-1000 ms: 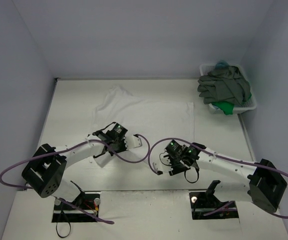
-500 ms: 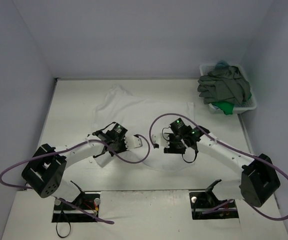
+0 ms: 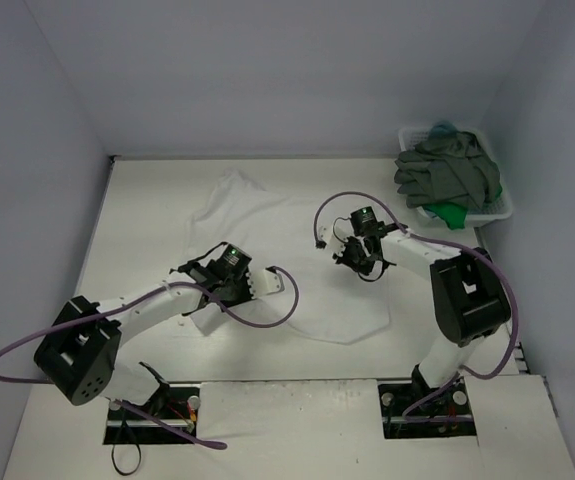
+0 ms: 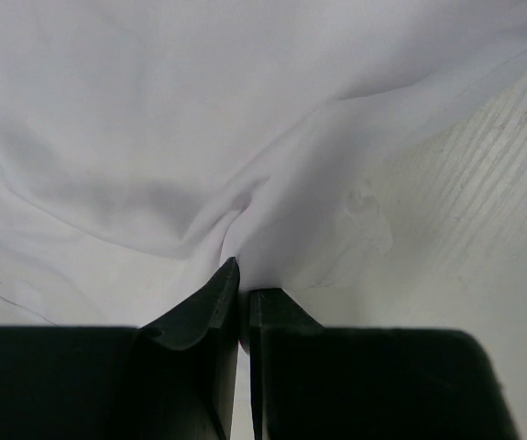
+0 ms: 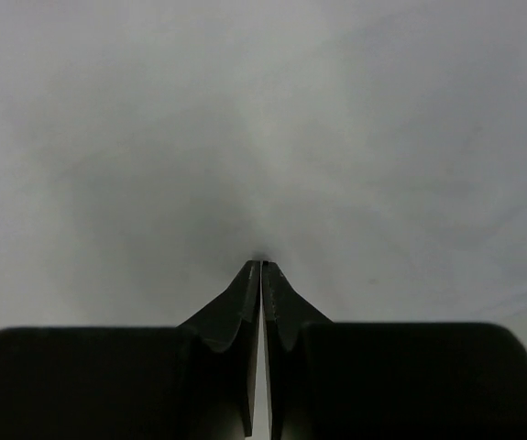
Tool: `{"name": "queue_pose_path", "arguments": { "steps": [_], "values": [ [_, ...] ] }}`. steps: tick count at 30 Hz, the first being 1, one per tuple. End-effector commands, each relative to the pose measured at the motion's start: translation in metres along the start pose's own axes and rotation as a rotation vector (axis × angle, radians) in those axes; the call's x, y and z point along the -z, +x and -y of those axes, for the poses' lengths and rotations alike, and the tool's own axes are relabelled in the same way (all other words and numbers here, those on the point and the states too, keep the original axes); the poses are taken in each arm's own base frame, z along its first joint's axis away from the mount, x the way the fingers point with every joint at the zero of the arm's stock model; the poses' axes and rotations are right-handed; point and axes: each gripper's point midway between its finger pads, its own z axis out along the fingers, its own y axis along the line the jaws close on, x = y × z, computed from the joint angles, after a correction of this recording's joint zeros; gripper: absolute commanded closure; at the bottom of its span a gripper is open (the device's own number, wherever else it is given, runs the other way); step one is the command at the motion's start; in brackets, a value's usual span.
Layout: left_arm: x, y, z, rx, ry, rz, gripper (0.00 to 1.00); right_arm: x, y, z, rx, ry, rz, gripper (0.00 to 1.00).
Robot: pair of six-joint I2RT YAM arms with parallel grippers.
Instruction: Fold and stack the t-shirts
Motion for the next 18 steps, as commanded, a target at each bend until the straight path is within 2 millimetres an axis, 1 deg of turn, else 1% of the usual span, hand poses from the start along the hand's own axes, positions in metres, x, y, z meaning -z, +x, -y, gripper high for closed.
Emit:
{"name": "queue_pose_path", "arguments": {
  "steps": [1,3,4,5,7,8,9,13,14,16,17,18],
  "values": [
    [0.015,-0.010,-0.006,0.007,-0.026,0.052,0.97,-0.013,-0.010,0.026,-0.064,0.023,0.045,0.99],
    [0.018,-0.008,-0.005,0.004,-0.030,0.049,0.97,-0.017,-0.008,0.033,-0.078,0.027,0.041,0.99],
    [0.020,-0.009,-0.006,0.002,-0.034,0.056,0.97,-0.023,-0.004,0.033,-0.083,0.018,0.027,0.98],
    [0.021,-0.008,-0.005,0.002,-0.029,0.055,0.97,-0.024,-0.006,0.038,-0.086,0.024,0.030,0.98],
    [0.021,-0.009,-0.004,0.008,-0.026,0.060,0.97,-0.033,-0.002,0.040,-0.090,0.016,0.012,0.98],
    [0.021,-0.010,-0.003,0.011,-0.022,0.061,0.97,-0.034,-0.003,0.045,-0.090,0.018,0.013,0.98],
    [0.021,-0.010,-0.003,0.014,-0.020,0.062,0.97,-0.041,0.000,0.044,-0.091,0.005,0.003,0.98],
    [0.021,-0.012,-0.003,0.014,-0.015,0.065,0.97,-0.052,0.000,0.054,-0.094,0.004,-0.003,0.97],
    [0.021,-0.012,-0.003,0.016,-0.015,0.065,0.97,-0.057,0.004,0.054,-0.104,-0.004,-0.015,0.97],
    [0.021,-0.012,-0.004,0.019,-0.018,0.066,0.97,-0.060,0.004,0.060,-0.103,0.008,-0.019,0.96],
    [0.021,-0.013,-0.003,0.020,-0.017,0.068,0.97,-0.062,0.007,0.062,-0.111,0.007,-0.026,0.95],
    [0.020,-0.014,-0.004,0.023,-0.017,0.074,0.97,-0.062,0.007,0.064,-0.117,0.009,-0.025,0.91]
  ]
}}
